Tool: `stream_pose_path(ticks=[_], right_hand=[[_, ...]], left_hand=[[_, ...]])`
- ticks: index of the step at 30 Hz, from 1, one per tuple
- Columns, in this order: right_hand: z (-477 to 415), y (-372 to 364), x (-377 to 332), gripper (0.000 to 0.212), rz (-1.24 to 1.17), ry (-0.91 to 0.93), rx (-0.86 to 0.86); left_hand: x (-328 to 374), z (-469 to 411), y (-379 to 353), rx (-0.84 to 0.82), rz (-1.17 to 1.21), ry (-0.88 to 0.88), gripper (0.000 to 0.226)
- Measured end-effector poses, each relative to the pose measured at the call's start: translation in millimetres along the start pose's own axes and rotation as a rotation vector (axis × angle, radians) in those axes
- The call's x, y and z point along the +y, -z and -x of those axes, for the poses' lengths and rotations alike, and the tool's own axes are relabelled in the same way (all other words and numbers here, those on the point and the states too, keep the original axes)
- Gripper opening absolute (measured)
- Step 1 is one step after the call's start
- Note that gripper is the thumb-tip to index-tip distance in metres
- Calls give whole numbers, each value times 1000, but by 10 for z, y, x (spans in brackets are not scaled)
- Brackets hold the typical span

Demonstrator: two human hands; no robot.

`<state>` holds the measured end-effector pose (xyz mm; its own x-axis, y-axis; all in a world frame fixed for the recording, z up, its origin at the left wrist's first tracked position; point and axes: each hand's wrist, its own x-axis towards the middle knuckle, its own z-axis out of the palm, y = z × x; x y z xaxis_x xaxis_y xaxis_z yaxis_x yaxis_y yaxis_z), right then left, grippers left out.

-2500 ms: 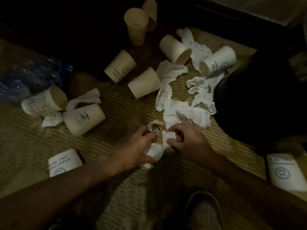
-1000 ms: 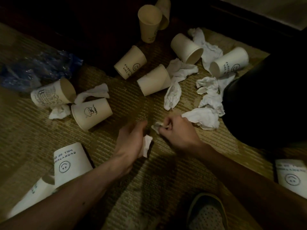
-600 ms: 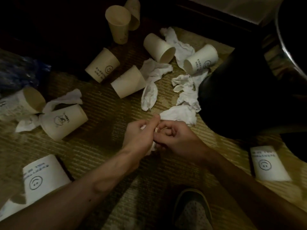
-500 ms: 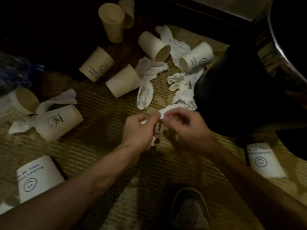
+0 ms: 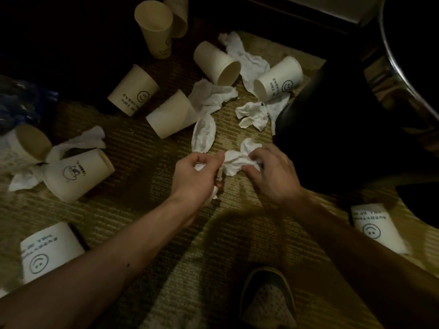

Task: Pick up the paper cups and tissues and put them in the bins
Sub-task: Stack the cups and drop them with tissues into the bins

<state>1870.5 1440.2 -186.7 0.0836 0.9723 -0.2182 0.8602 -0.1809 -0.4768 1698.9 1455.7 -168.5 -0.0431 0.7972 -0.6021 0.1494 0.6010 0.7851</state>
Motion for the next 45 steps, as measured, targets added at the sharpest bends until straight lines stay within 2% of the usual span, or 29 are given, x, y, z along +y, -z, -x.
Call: stream_pose_path(ticks=[4, 8, 12, 17, 19, 21, 24, 26, 28, 30, 33, 36, 38, 40, 43, 45], right_hand=[[24, 43, -103, 25, -204, -26, -28], [129, 21, -310, 30, -627, -126, -130], [183, 9, -529, 7, -892, -18, -270], [143, -14, -697, 12, -823, 86, -319], [71, 6, -695, 8, -759, 110, -339], [-40, 32, -708, 3, -724, 99, -386], [-286, -17, -738, 9, -707, -1, -201], [-452, -74, -731, 24, -561, -14, -160], [-552, -137, -709, 43, -400, 19, -286], [-595, -202, -705, 46, -331, 41, -330], [-597, -224, -738, 27, -396, 10, -174], [-516, -150, -744, 43, -521, -48, -145], [-418, -68, -751, 46, -586, -54, -173], [-320, -7, -786, 44, -692, -92, -240], [-200, 37, -825, 47, -832, -99, -345], [-135, 72, -838, 46, -857, -36, -404]], left_hand=[[33, 30, 41, 47, 31, 13, 25], [65, 81, 84, -2, 58, 4, 39], [94, 124, 136, -62, 107, 13, 34], [129, 136, 292, -154, 311, 105, 23], [145, 143, 356, -174, 330, 116, 23], [181, 123, 407, -126, 302, 103, 22], [252, 42, 492, 14, 233, 94, 22], [282, 9, 568, 70, 195, 94, 17], [289, 3, 627, 68, 182, 92, 21], [269, 0, 664, 66, 160, 98, 26], [227, -22, 694, 72, 123, 108, 40], [188, -46, 705, 86, 118, 137, 52], [189, -55, 696, 72, 111, 151, 56], [200, -45, 676, -10, 87, 148, 58], [228, 8, 593, -200, 72, 101, 48], [251, 41, 541, -223, 65, 72, 39]])
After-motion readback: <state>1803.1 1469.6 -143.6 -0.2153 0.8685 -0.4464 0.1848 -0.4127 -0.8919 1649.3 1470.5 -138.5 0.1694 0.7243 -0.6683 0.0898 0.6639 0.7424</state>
